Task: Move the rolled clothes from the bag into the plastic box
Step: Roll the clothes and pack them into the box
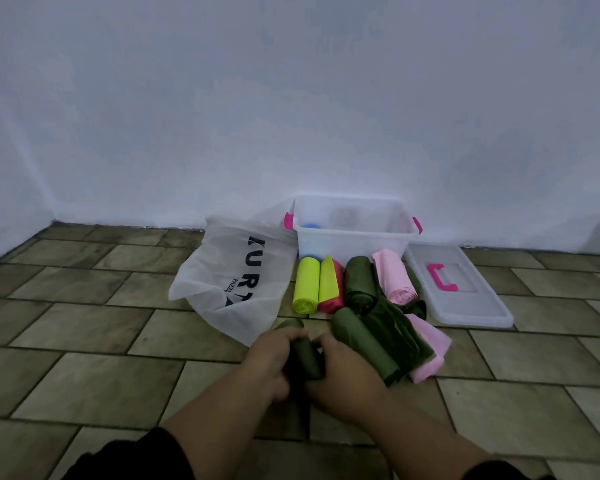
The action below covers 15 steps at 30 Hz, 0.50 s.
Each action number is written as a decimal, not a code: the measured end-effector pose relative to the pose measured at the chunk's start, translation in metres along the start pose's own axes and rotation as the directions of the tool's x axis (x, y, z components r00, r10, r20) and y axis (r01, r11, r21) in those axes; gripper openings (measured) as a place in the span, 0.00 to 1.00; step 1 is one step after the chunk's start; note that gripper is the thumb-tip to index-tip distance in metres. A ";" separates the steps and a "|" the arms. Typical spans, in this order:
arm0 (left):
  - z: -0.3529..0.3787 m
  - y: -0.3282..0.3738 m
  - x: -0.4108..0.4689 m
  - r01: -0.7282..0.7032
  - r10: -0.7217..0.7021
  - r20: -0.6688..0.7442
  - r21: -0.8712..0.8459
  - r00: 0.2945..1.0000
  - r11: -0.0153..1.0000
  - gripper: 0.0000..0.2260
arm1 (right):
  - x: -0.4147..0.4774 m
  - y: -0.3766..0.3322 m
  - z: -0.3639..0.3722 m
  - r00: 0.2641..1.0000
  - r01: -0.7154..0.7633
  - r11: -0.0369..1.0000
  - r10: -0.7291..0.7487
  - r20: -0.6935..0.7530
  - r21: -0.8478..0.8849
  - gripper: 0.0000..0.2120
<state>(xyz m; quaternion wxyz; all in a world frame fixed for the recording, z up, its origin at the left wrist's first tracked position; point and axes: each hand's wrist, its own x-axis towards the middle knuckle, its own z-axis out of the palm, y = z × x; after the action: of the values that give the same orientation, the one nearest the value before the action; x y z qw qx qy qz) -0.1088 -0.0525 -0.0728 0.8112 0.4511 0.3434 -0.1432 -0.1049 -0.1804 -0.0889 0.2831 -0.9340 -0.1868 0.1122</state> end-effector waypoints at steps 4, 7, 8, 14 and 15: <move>0.001 -0.003 0.005 0.023 -0.023 0.006 -0.029 1.000 0.999 0.10 | 0.001 -0.002 -0.005 0.988 -0.116 0.970 0.089 0.127 0.216 0.21; 0.002 -0.004 0.008 -0.007 0.007 -0.016 0.017 1.000 1.000 0.12 | 0.002 -0.002 -0.009 0.976 -0.200 0.887 0.140 0.170 0.417 0.21; 0.003 -0.004 0.008 -0.019 0.020 -0.020 0.021 1.000 1.000 0.13 | 0.002 -0.001 -0.011 0.972 -0.223 0.847 0.157 0.173 0.483 0.20; 0.007 -0.006 0.016 -0.172 0.170 -0.054 -0.023 0.984 0.985 0.14 | 0.003 0.000 -0.016 0.968 -0.231 0.836 0.144 0.207 0.497 0.23; 0.007 -0.007 0.016 -0.181 0.180 -0.058 -0.017 0.982 0.983 0.15 | 0.004 0.001 -0.015 0.969 -0.225 0.845 0.142 0.203 0.484 0.23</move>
<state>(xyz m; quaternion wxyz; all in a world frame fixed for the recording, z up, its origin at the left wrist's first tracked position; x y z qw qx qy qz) -0.0981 -0.0605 -0.0857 0.8159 0.4752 0.3252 -0.0526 -0.0966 -0.1870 -0.0773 0.4890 -0.8292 -0.0826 0.2578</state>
